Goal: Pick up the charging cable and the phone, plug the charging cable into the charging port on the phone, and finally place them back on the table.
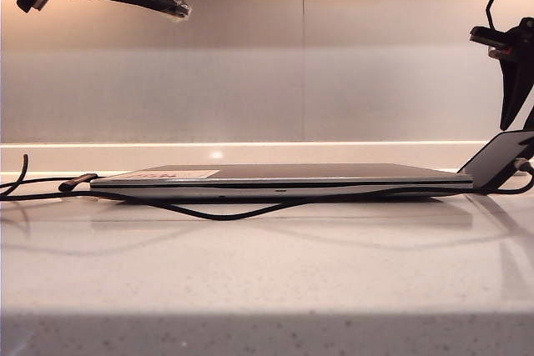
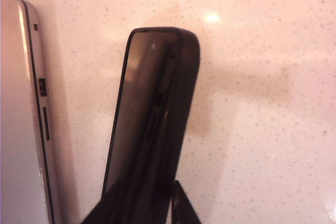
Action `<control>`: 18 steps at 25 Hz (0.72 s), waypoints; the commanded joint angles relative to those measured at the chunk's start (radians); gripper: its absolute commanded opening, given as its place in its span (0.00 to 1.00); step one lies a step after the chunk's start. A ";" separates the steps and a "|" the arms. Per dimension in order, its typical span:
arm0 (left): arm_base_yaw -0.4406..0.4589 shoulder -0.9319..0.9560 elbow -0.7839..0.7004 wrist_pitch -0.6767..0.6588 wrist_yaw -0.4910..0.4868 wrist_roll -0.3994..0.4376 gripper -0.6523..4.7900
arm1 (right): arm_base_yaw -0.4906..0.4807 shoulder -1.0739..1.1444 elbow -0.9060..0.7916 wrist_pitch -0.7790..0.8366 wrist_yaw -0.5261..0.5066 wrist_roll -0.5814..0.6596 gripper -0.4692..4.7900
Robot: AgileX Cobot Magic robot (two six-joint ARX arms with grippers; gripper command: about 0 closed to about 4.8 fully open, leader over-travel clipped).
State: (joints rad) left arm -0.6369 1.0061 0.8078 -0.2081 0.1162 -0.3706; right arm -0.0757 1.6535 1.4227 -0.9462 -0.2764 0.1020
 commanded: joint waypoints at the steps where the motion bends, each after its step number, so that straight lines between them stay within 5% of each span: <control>1: 0.000 -0.005 0.004 -0.008 0.001 0.005 0.11 | 0.001 -0.011 0.018 -0.022 -0.002 -0.006 0.33; 5: 0.000 -0.005 0.004 -0.019 0.001 0.005 0.11 | 0.001 -0.023 0.034 -0.032 -0.003 -0.005 0.31; 7: 0.000 -0.025 0.005 -0.023 0.001 0.005 0.11 | 0.004 -0.053 0.041 -0.053 -0.002 0.003 0.10; 8: 0.000 -0.035 0.006 -0.024 0.001 0.005 0.11 | 0.006 -0.068 0.041 -0.059 -0.003 0.003 0.07; 14: 0.001 -0.138 0.019 -0.107 0.001 0.005 0.11 | 0.063 -0.207 0.024 -0.050 0.012 0.002 0.07; 18: 0.001 -0.208 0.016 -0.185 0.001 0.006 0.11 | 0.116 -0.367 -0.107 0.121 0.023 0.003 0.07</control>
State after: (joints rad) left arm -0.6365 0.8200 0.8249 -0.3618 0.1162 -0.3706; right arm 0.0273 1.3369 1.3663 -0.9199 -0.2626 0.1043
